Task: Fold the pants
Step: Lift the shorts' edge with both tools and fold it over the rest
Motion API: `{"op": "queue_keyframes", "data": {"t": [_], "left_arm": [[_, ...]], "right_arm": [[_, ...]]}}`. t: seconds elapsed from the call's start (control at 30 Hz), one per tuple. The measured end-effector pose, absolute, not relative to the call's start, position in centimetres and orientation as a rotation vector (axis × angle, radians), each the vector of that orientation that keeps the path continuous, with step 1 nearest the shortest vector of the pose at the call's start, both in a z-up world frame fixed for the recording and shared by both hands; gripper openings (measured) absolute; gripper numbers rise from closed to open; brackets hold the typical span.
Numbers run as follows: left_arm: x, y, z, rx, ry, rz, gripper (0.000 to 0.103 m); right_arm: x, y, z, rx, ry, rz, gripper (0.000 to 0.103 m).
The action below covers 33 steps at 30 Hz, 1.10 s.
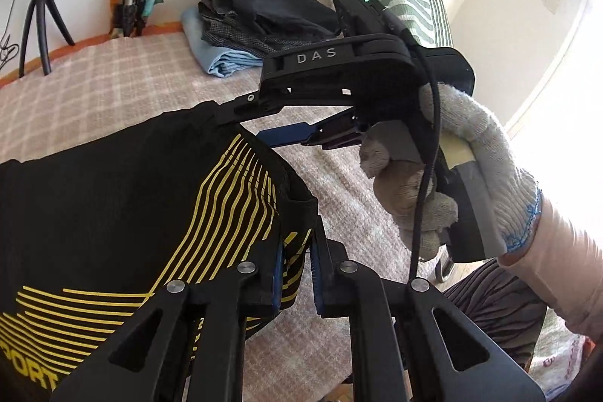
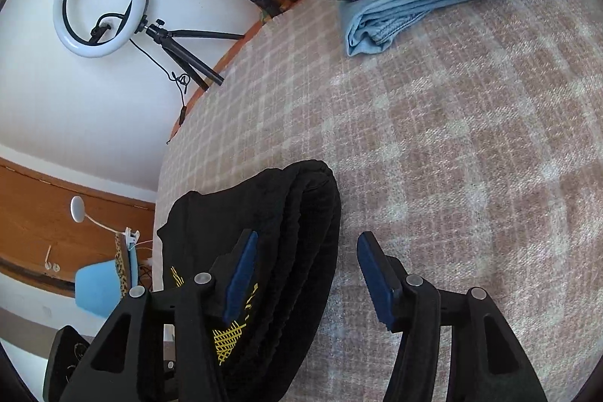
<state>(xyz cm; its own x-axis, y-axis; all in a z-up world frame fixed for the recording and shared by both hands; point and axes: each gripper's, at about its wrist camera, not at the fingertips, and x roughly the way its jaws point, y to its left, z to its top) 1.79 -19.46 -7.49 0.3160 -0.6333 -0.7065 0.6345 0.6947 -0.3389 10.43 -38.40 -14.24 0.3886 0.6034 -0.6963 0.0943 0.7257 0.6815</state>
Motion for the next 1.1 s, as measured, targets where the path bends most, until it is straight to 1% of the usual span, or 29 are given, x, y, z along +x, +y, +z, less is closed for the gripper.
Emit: {"op": "queue_keyframes", "data": {"t": [0.3,0.33,0.4,0.5,0.57,0.73,1.1], "left_arm": [[1.8,-18.1,-6.8,-0.049,0.917,-0.841,0.011],[1.9,-18.2,-7.0,-0.056,0.921,-0.845,0.011],[1.8,-18.5,-7.2,-0.050,0.924,-0.845,0.011],[1.8,-18.6,-7.6,-0.064,0.926,-0.844,0.011],[1.7,-18.1,-7.5,-0.091,0.920,-0.845,0.011],[1.3,-16.3,-5.9,-0.138,0.876,-0.840,0.011],[-0.2,-8.8,-2.5,-0.248,0.761,-0.763,0.011]], "right_arm": [[11.5,-38.1,-16.4,0.862,1.175,0.374,0.058],[11.7,-38.1,-16.6,0.891,1.164,0.392,0.057],[12.0,-38.2,-16.5,0.924,1.144,0.391,0.032],[12.0,-38.0,-15.2,0.882,1.098,0.397,0.018],[11.8,-37.6,-13.6,0.824,1.058,0.396,0.017],[11.3,-35.3,-9.8,0.683,0.998,0.387,0.016],[11.8,-28.8,-4.5,0.665,0.938,0.500,0.016]]}}
